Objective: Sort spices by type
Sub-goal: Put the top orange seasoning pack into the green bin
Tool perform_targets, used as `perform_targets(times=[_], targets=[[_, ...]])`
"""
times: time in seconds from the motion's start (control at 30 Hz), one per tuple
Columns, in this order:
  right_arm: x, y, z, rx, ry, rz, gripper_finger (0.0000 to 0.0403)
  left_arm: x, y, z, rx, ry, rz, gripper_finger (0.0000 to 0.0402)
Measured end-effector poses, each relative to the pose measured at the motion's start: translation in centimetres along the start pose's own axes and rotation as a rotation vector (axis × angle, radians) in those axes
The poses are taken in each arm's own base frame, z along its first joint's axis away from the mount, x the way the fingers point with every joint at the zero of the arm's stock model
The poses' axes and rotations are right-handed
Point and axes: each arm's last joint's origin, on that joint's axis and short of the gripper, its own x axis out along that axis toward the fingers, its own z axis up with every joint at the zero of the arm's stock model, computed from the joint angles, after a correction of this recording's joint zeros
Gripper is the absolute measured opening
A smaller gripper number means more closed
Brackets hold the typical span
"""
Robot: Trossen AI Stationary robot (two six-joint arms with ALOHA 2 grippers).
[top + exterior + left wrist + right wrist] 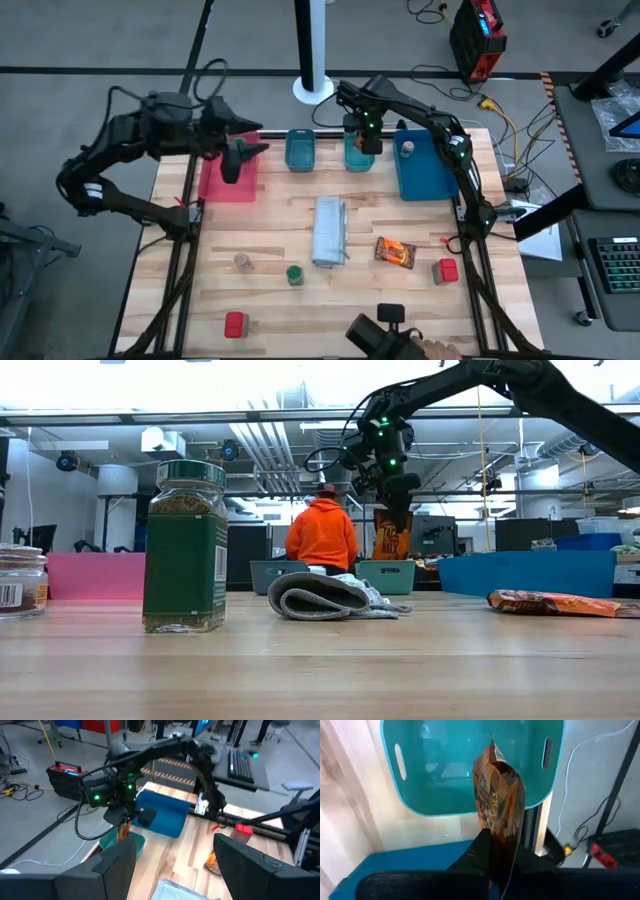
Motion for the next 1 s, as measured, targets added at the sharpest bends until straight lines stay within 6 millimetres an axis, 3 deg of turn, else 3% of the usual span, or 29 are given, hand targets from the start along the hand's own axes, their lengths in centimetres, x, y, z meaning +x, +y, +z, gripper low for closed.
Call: perform_targets(times=[0.33,0.63,1.0], targets=[[1.0,-0.7,0.9,-0.016,-0.038,-0.049,0.0009,-1.4,0.2,0.1,-0.011,-0.032,-0.005,0.0246],[3.3,-1.4,1.4,-0.022,0.032,-0.064,0.0009,-0.2,0.0,0.0,-0.007,-0.005,0.001,0.0246],[3.8,-2.4,1.4,-0.038,0.0,-0.087,0.0009,0.6,-0.1,-0.1,-0.013,0.014,0.006,0.0246]])
